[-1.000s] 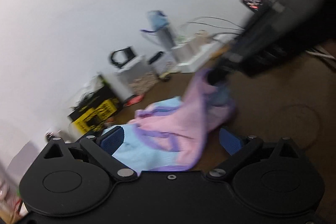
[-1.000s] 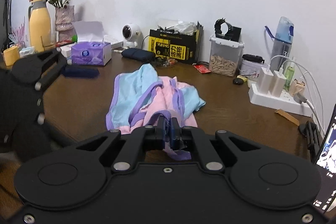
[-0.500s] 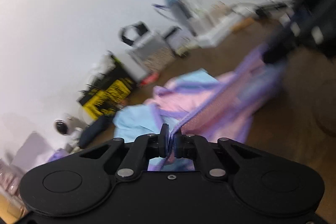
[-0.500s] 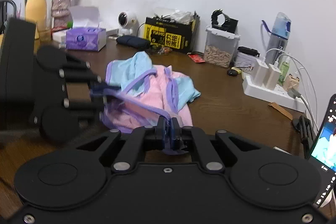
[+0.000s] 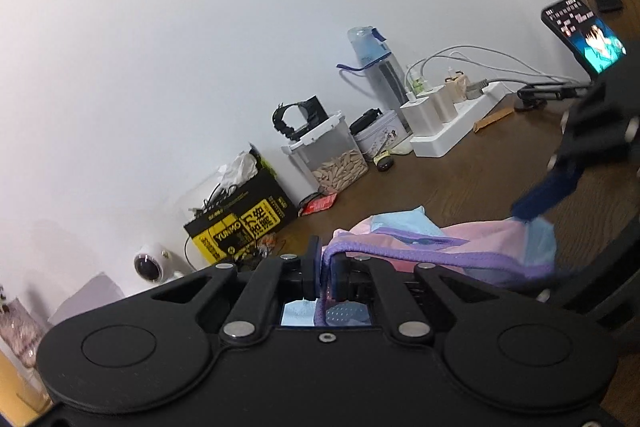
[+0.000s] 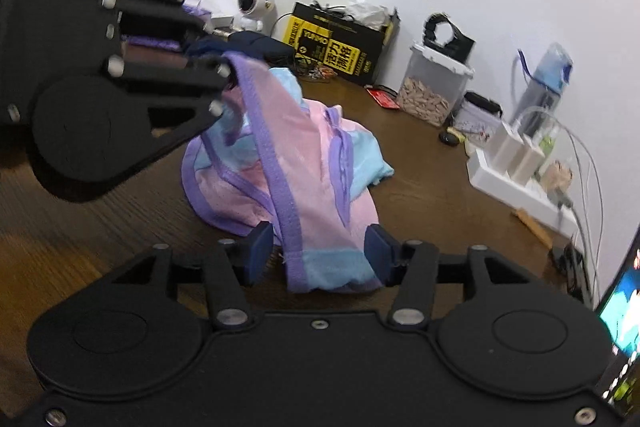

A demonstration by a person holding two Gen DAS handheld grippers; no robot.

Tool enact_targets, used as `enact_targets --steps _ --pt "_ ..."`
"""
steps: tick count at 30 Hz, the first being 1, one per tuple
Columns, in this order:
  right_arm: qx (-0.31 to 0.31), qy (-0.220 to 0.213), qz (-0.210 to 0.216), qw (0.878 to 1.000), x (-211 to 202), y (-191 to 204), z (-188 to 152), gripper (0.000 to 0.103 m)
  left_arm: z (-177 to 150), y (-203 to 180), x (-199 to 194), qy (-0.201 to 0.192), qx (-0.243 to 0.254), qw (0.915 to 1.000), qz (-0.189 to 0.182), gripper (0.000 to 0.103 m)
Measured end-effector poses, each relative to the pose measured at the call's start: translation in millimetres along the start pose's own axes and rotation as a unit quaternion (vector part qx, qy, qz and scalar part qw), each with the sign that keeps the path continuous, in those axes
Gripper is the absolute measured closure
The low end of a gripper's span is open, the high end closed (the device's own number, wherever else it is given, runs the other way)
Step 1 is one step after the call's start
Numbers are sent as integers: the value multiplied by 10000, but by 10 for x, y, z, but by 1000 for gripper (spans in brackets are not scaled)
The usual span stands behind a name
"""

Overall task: Fold clothes
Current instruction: 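Lift the garment with both grippers and shake it out, then lay it flat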

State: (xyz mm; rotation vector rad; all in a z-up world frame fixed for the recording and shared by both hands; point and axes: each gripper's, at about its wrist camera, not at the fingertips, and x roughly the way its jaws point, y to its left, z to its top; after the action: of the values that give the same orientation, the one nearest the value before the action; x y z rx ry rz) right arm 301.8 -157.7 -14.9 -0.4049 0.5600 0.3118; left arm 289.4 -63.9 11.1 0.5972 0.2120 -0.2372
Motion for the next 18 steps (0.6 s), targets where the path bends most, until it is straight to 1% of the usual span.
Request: enact_targets --steps 2,3,4,7,10,11,13,15,16,18 --pt "4 34 -47 10000 38 19 2 48 13 44 -70 116 -129 9998 19 98" --pt "12 20 -80 10000 33 21 0 53 1 53 -100 142 -146 9998 47 98" --pt "23 -7 -117 9999 18 20 -3 71 -14 60 -136 168 -158 9997 85 98" --pt "50 -161 -260 9995 -103 -15 -3 97 -40 88 -254 171 -115 9996 171 98" --pt "-23 -359 -315 9989 -273 -85 70 97 115 225 -324 30 -48 9998 190 98" --pt "-93 -535 -334 9980 -414 -147 180 97 206 304 -362 -43 -36 9998 188 98" --pt "-200 -857 -342 9955 -657 -252 381 97 514 578 -507 -251 -72 9996 139 98" --pt "-359 -1251 -387 9907 -973 -394 659 97 721 750 -610 -372 -101 9992 98 98" --pt "-422 -1392 -428 9884 -1094 -449 761 97 969 961 -771 -505 -129 9986 45 98" --pt "-560 -1815 -496 9805 -1525 -654 1119 97 1369 1270 -1049 -687 -131 9975 -62 98"
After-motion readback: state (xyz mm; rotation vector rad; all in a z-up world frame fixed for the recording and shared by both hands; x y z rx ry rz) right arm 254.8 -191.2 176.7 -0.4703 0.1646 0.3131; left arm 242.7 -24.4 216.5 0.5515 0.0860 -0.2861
